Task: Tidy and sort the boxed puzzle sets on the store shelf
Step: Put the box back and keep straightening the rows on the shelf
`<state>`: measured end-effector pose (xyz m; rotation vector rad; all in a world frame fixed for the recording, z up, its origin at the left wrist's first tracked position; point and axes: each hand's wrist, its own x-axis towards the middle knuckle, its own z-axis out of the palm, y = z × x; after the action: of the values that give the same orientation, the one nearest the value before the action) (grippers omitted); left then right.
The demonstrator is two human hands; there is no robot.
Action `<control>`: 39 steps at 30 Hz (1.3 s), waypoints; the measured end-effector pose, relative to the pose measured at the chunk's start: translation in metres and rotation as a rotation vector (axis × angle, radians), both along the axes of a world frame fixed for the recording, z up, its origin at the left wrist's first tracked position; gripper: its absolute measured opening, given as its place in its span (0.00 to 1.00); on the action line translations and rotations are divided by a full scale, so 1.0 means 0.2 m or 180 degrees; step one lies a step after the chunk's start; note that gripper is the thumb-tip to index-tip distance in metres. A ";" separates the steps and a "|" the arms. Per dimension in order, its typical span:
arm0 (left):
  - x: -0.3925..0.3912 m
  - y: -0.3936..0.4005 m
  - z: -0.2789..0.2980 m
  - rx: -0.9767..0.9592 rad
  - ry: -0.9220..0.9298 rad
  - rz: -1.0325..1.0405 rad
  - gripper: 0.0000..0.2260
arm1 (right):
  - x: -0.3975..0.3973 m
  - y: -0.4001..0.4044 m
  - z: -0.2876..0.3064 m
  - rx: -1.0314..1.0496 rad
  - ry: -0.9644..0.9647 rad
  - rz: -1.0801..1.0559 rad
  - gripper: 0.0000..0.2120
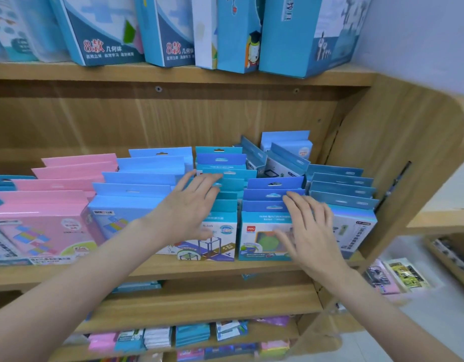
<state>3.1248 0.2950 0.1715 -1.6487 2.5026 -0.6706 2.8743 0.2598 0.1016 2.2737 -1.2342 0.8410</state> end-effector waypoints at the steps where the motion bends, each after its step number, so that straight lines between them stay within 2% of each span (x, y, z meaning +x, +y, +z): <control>1: 0.00 0.00 0.00 -0.0030 0.0129 -0.0018 0.38 | -0.01 0.00 -0.01 0.0074 0.0187 0.0006 0.32; 4: 0.02 0.00 -0.02 0.0275 0.0344 0.0101 0.39 | -0.06 -0.04 -0.01 0.0186 0.0652 -0.0009 0.46; 6: 0.03 0.01 -0.04 0.0201 0.0262 0.0195 0.40 | -0.07 -0.05 -0.01 0.0194 0.0691 0.0002 0.50; 9: 0.03 0.01 -0.05 -0.0060 0.0361 0.0258 0.39 | -0.07 -0.05 -0.02 0.0068 0.0600 0.0065 0.50; 14: 0.00 0.01 -0.06 -0.0046 0.0290 0.0376 0.38 | -0.09 -0.06 -0.03 -0.0169 0.0584 0.0012 0.49; 22: 0.05 -0.01 -0.08 -0.0199 0.0187 0.0203 0.40 | -0.05 -0.06 -0.02 -0.0047 0.0565 -0.0184 0.50; 26: 0.07 0.00 -0.06 -0.0071 0.0169 0.0188 0.41 | -0.06 -0.02 0.03 0.0054 0.0495 0.0033 0.44; 30: 0.05 0.00 0.00 0.0200 0.0085 0.0301 0.48 | 0.02 -0.07 0.19 0.0089 -0.0132 0.0593 0.32; 34: 0.10 -0.04 0.06 0.0544 -0.0070 0.0344 0.50 | 0.18 -0.28 0.38 0.0292 -0.0065 0.0867 0.28; 39: 0.13 -0.06 0.09 0.1045 0.0038 0.0561 0.53 | 0.45 -0.57 0.46 0.1309 0.0162 0.1083 0.19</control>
<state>3.1518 0.2832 0.1892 -1.7199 2.2842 -0.2178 2.9636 0.1463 0.1943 2.8752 -1.0915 0.6805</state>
